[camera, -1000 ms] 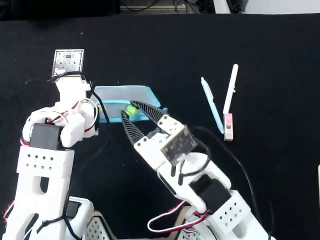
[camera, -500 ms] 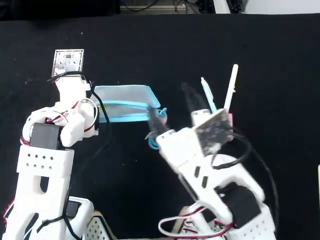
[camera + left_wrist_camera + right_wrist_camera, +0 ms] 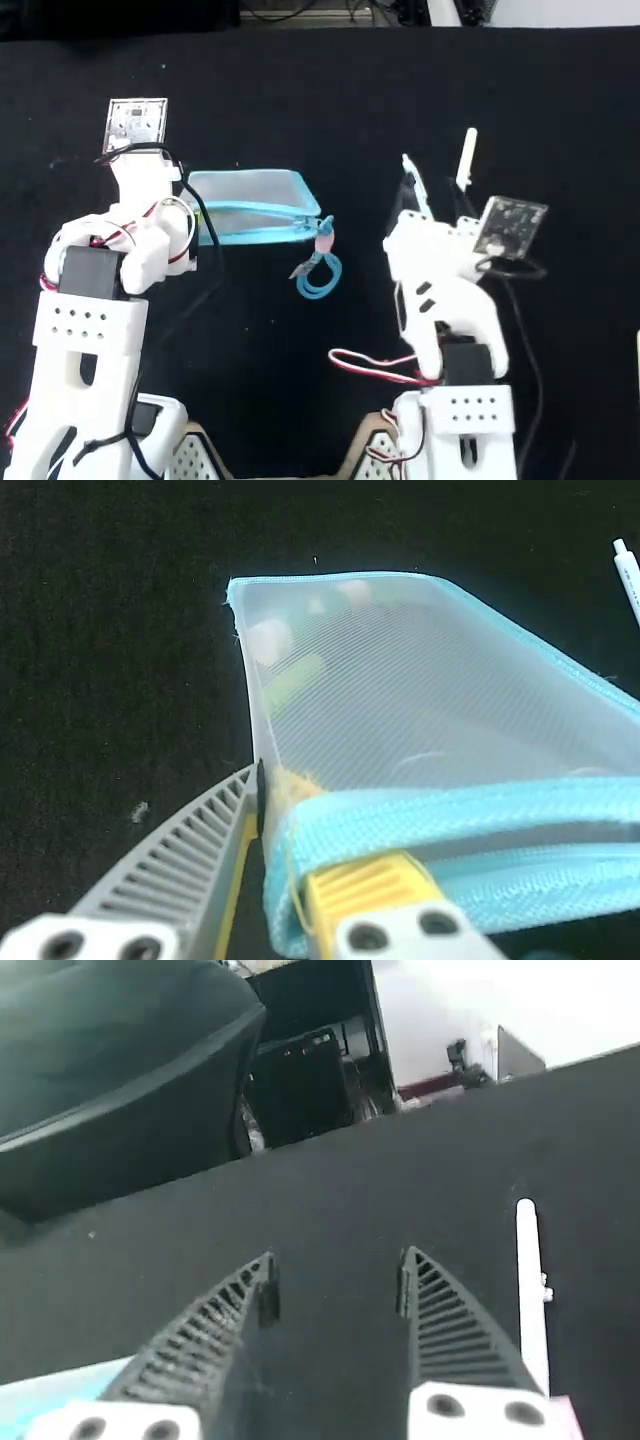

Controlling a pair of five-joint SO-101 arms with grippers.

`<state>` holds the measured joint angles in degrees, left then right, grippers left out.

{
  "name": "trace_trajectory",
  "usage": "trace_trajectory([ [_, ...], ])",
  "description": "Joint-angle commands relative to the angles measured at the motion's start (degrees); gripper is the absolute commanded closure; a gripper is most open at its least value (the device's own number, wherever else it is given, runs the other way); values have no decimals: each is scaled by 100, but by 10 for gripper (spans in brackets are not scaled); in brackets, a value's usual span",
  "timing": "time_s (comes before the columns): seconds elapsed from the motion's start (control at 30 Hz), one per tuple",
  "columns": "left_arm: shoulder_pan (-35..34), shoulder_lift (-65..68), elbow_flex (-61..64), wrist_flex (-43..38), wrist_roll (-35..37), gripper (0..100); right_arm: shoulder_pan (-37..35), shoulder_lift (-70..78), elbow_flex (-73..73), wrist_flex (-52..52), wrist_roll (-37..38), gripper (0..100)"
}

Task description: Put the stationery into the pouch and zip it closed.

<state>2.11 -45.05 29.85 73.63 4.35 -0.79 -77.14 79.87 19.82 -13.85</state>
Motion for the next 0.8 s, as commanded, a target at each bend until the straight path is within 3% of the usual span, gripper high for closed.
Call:
trace_trajectory([
  [0.0,40,62,13,-105,53,970,114,31,259,-677,299,822],
  [0.43,40,62,13,-97,53,970,-273,48,857,-1152,879,822],
  [0.77,40,62,22,-97,53,970,-273,884,119,-545,835,822],
])
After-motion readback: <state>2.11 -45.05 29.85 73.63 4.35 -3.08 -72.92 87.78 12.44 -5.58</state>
